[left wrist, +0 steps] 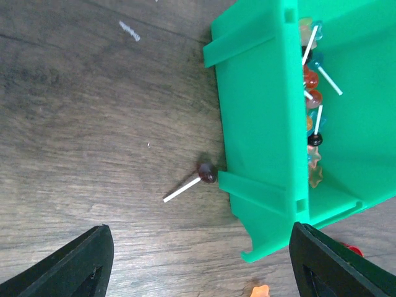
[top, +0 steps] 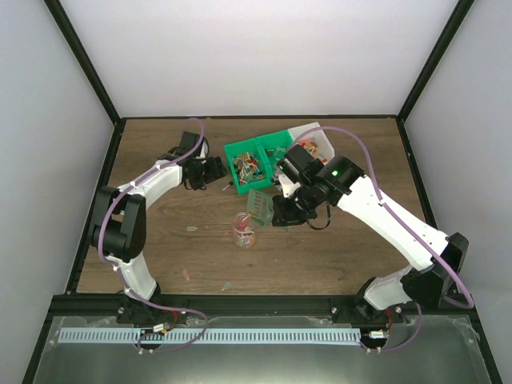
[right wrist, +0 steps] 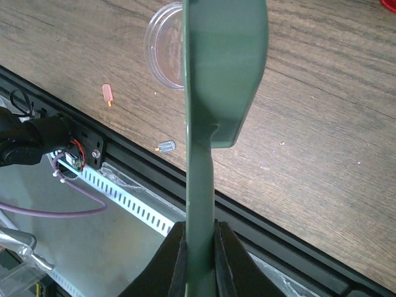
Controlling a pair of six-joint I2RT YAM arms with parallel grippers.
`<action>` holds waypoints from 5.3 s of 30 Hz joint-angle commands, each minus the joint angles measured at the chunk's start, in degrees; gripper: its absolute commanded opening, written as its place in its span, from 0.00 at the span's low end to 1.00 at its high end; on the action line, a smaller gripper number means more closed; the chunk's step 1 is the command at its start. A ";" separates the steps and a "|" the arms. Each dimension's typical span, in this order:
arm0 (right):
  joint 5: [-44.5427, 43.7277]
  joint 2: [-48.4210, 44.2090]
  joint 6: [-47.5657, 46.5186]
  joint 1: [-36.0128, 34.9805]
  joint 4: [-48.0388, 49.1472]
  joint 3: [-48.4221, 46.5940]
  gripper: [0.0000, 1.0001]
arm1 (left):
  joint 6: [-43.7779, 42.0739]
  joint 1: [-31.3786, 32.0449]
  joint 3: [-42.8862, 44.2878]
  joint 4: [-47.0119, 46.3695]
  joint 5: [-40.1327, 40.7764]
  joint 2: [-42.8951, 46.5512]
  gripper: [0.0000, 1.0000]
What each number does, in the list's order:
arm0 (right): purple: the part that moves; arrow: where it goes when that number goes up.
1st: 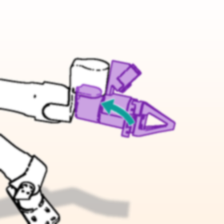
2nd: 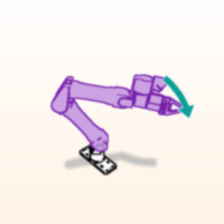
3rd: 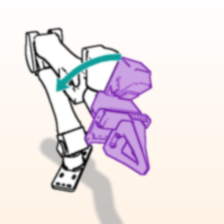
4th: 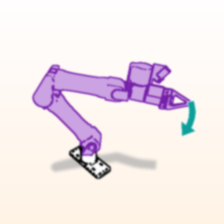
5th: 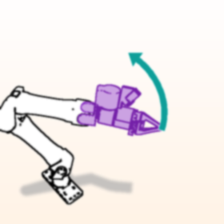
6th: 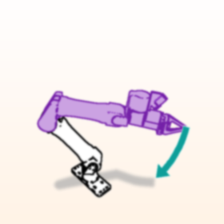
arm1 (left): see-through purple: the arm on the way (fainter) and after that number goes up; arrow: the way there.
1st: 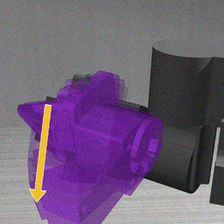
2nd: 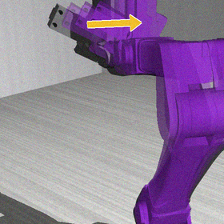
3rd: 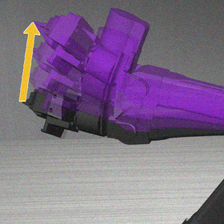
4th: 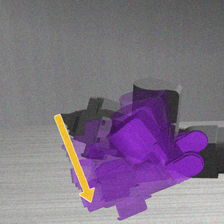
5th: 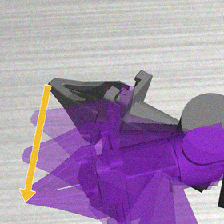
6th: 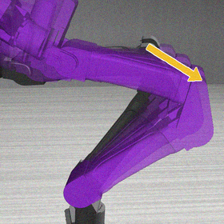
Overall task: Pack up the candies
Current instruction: Place the fake candies in the packing bottle, then scoop the fake candies from the storage box.
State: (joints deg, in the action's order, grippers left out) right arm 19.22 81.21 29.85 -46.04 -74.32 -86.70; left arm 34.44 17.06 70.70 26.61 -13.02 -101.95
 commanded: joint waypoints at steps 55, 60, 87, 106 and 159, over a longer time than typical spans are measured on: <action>34.17 3.26 6.95 21.78 36.67 6.44 0.01 | 21.61 -4.93 -5.78 -54.34 -47.38 6.12 0.99; 34.23 4.02 6.41 21.76 36.55 5.39 0.01 | 21.47 -4.15 -5.92 -54.66 -49.12 6.19 0.80; 35.92 1.03 9.81 21.89 40.99 9.24 0.22 | 38.91 -2.65 -9.80 -79.80 -54.45 0.82 0.04; 38.95 -3.68 5.50 26.00 35.06 10.15 0.26 | 36.53 -2.65 -10.11 -78.40 -53.03 0.58 0.04; 31.74 4.31 40.52 26.04 41.68 13.46 0.01 | 0.46 -4.18 -6.63 -23.46 -9.03 12.30 0.74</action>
State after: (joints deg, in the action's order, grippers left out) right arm 53.78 82.83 60.93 -20.01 -30.37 -70.11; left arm 43.48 12.69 62.35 -7.40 -33.06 -92.75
